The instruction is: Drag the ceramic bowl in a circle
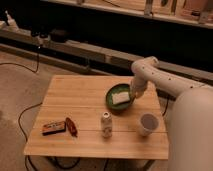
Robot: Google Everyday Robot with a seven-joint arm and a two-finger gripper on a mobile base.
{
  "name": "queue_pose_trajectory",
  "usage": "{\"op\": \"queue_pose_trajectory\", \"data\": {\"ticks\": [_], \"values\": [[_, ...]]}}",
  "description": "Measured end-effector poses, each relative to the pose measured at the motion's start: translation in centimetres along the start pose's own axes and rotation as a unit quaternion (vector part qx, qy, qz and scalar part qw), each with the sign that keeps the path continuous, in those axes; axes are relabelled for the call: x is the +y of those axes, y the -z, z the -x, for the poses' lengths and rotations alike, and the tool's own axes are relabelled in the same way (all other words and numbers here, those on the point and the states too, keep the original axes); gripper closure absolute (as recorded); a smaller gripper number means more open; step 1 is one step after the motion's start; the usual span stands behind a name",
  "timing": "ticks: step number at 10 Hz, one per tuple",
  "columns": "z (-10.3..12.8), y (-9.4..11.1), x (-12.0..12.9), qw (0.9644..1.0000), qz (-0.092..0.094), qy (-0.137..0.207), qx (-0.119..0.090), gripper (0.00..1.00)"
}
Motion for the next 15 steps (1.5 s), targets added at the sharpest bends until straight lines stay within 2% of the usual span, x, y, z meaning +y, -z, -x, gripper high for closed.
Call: {"op": "queue_pose_trajectory", "data": {"ticks": [2,3,5,9,11,12,13,14,15], "values": [[1.6,-0.7,-4.5,0.9986,-0.035,0.036,-0.018,0.78],[1.6,-1.3,-6.6,0.9971,-0.052,0.052,-0.02,0.78],[-0.7,-3.1,-8.4,0.9953,-0.07,0.066,-0.011,0.78],[-7.1,-5.7,-5.7,0.9971,-0.056,0.042,0.032,0.78],[-9.6,-4.1,-1.9,0.9975,-0.033,0.013,0.061,0.78],[-10.2,-2.4,0.9,0.997,-0.017,-0.005,0.076,0.78],[-10.0,-1.1,2.7,0.9967,-0.004,-0.012,0.081,0.78],[-9.5,-0.1,3.4,0.9966,0.003,-0.011,0.081,0.78],[-7.0,0.9,4.3,0.9978,0.016,-0.003,0.064,0.78]]}}
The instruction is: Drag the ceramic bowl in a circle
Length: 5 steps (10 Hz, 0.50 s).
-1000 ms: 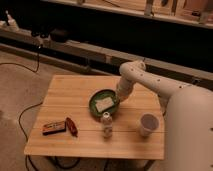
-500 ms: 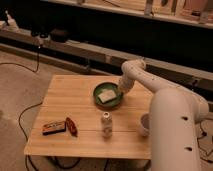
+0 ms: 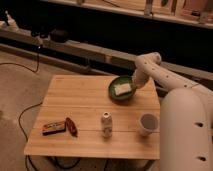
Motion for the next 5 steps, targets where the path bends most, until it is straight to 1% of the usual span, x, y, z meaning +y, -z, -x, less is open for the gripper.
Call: {"op": "queue_pose_trajectory", "data": {"ticks": [1,2,3,4,5], "values": [[2.9,0.4,0.3,0.9997,0.002,0.005,-0.025,0.78],[4.9,0.5,-0.1,0.999,-0.002,0.009,-0.043,0.78],[7.4,0.7,-1.2,0.9976,-0.012,0.015,-0.066,0.78],[9.2,0.5,-2.7,0.996,-0.026,0.023,-0.083,0.78],[10.2,0.1,-4.7,0.9942,-0.042,0.032,-0.094,0.78]]}}
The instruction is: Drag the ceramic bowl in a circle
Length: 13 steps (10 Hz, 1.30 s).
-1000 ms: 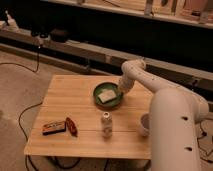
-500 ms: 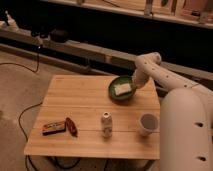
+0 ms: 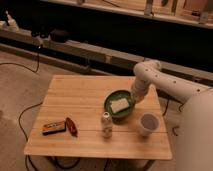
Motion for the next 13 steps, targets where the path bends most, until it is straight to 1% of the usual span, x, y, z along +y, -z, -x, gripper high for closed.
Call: {"op": "queue_pose_trajectory", "data": {"ticks": [1,2,3,4,5,6,7,8,9,10,11,12,13], "values": [[-0.3,-0.8,-1.5,0.9999,-0.011,0.01,-0.001,0.78],[-1.4,-1.7,-2.9,0.9996,-0.02,0.019,0.006,0.78],[-3.2,-2.6,-4.2,0.9991,-0.026,0.027,0.017,0.78],[-4.5,-3.0,-4.7,0.9988,-0.031,0.028,0.026,0.78],[-6.7,-3.4,-4.6,0.9982,-0.031,0.027,0.044,0.78],[-8.5,-3.3,-4.4,0.9974,-0.032,0.023,0.061,0.78],[-10.1,-2.7,-3.9,0.9963,-0.03,0.018,0.078,0.78],[-11.0,-2.0,-3.0,0.9956,-0.025,0.011,0.09,0.78],[-11.9,-0.9,-1.2,0.9944,-0.012,0.0,0.105,0.78],[-11.8,-0.2,0.1,0.994,-0.003,-0.008,0.109,0.78],[-11.0,0.2,1.7,0.9943,0.008,-0.016,0.105,0.78],[-9.4,0.5,3.5,0.995,0.024,-0.023,0.094,0.78],[-7.1,0.7,5.1,0.9958,0.039,-0.03,0.077,0.78]]}}
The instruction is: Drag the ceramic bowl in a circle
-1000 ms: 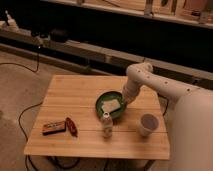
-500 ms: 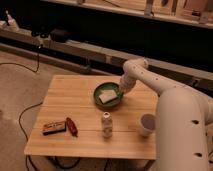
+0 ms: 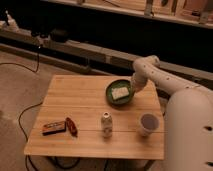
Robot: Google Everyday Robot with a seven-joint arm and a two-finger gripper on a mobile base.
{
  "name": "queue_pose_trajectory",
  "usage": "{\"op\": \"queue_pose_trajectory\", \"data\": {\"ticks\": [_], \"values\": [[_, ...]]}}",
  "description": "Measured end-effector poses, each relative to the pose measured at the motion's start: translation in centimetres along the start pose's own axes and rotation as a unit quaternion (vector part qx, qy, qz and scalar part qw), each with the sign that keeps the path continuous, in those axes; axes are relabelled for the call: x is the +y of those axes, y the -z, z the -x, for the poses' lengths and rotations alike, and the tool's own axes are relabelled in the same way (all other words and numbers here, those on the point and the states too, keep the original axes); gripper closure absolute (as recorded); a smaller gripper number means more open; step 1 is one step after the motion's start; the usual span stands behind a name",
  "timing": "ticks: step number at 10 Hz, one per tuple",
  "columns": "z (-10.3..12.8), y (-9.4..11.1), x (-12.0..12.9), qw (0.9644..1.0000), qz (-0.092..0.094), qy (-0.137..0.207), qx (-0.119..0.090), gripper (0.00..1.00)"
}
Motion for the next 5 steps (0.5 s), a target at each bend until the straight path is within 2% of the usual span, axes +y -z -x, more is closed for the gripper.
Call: {"op": "queue_pose_trajectory", "data": {"ticks": [1,3,5], "values": [[1.4,0.4,0.8,0.9999,0.007,-0.001,-0.01,0.78],[4.6,1.0,0.4,0.9993,0.009,0.005,-0.037,0.78],[6.0,0.4,-2.3,0.9984,-0.012,0.014,-0.053,0.78]]}}
